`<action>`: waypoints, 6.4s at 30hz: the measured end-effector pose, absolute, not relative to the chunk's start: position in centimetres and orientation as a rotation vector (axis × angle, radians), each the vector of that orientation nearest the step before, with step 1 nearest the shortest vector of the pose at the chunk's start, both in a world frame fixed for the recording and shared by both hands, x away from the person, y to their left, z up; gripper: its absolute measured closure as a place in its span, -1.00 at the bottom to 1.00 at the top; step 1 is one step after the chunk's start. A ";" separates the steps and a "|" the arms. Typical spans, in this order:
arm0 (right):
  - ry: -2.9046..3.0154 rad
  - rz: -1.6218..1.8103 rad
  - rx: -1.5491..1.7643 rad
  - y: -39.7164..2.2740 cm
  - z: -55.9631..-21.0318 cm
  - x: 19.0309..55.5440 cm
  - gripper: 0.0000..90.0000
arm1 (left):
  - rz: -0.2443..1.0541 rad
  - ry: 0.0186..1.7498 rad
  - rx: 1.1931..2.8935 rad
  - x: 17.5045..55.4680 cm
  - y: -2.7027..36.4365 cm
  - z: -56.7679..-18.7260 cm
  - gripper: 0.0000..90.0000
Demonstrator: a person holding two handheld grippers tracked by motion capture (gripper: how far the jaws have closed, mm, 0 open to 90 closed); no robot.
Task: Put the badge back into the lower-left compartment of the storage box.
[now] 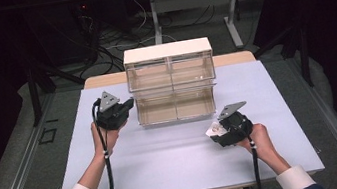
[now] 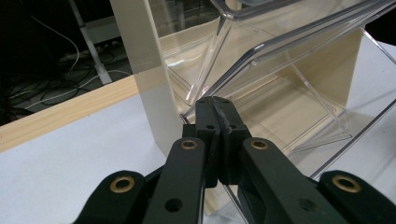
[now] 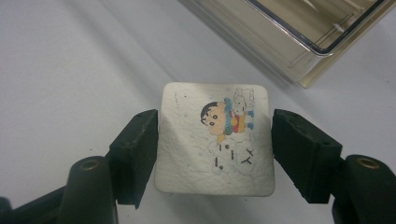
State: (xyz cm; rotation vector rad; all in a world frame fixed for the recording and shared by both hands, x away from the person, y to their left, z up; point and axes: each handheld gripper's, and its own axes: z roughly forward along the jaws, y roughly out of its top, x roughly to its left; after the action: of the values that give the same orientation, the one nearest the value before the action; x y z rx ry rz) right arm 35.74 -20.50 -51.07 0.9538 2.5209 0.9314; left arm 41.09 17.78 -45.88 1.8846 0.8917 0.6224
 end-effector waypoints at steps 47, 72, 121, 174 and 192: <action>2.424 1.022 0.867 -19.2 -47.6 35.5 -0.26 | 0.631 0.889 1.884 41.0 17.8 -45.7 1.00; 2.400 1.045 0.853 -17.8 -47.0 36.7 -0.26 | 0.633 0.887 1.882 41.0 17.8 -45.7 1.00; 2.370 1.067 0.813 -14.1 -46.9 38.7 -0.26 | 0.636 0.887 1.876 41.0 17.8 -45.7 1.00; 2.385 1.070 0.757 -7.2 -47.6 40.6 -0.26 | 0.631 0.884 1.876 40.9 17.8 -45.6 1.00; 2.376 1.035 0.809 -5.1 -48.2 41.8 -0.27 | 0.628 0.879 1.871 40.9 17.9 -45.6 1.00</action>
State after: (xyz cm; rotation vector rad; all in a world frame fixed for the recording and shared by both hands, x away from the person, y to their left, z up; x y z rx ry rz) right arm 41.79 -5.06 -48.19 0.8091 2.3756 1.0348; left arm 40.89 17.89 -45.61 1.8707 0.8791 0.6277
